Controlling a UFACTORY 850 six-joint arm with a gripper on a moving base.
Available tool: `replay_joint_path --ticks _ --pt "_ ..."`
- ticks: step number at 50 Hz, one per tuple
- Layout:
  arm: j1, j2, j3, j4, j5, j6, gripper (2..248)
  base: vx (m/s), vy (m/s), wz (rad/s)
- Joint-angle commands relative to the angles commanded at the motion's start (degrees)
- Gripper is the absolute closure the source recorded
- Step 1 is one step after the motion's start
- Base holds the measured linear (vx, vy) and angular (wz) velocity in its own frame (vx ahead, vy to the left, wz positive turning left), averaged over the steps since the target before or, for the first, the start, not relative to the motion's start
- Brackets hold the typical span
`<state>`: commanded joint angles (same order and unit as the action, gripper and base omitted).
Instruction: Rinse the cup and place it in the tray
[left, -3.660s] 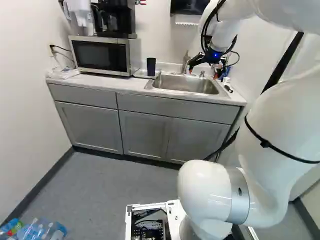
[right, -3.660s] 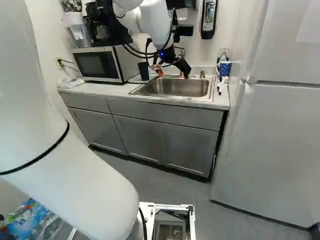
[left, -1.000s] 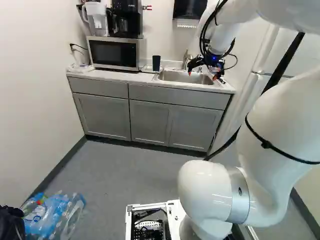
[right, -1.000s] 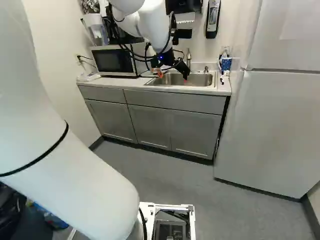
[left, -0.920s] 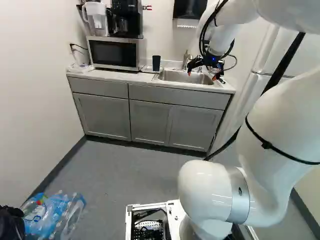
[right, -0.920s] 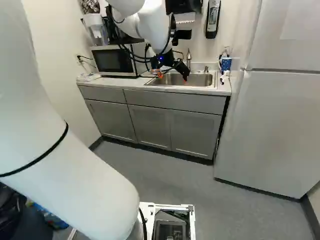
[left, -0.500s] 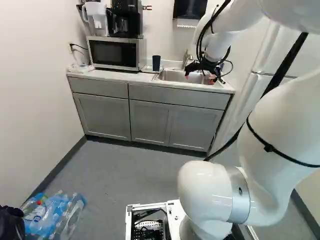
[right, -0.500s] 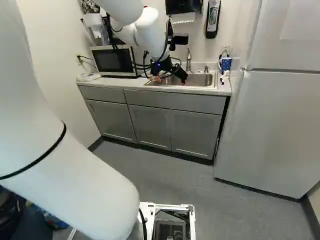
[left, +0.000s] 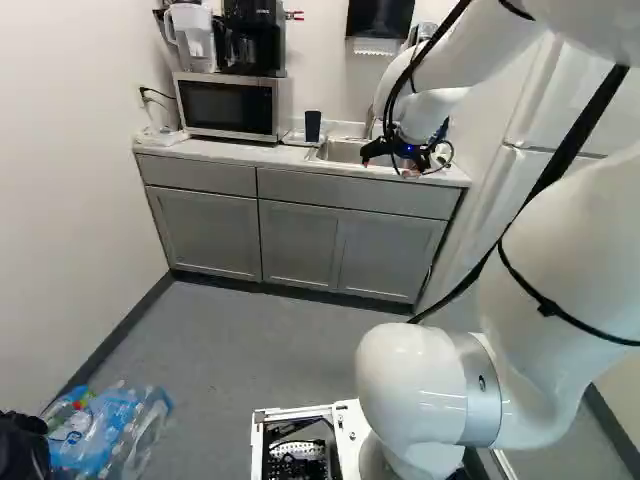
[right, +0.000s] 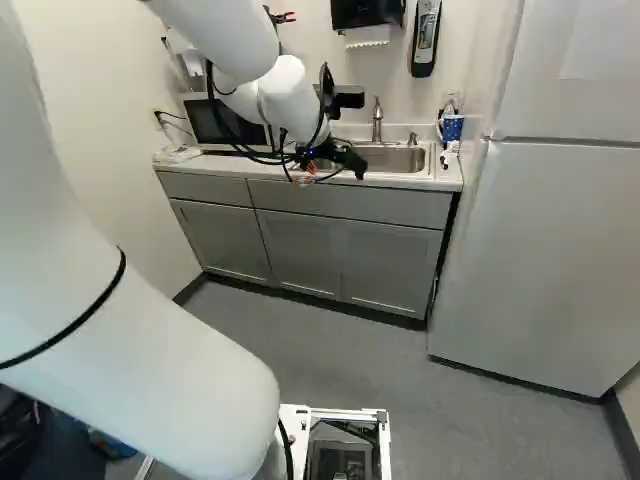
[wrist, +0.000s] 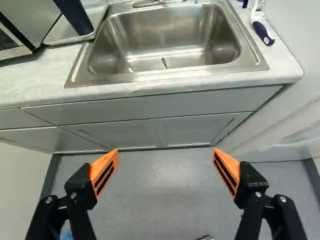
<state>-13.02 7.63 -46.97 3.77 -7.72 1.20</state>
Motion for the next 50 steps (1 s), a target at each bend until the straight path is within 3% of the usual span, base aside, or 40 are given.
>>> replay_joint_path --ticks 50 --pt "7.2 4.6 23.3 -2.1 32.0 -0.7 3 0.000 0.000 0.000"
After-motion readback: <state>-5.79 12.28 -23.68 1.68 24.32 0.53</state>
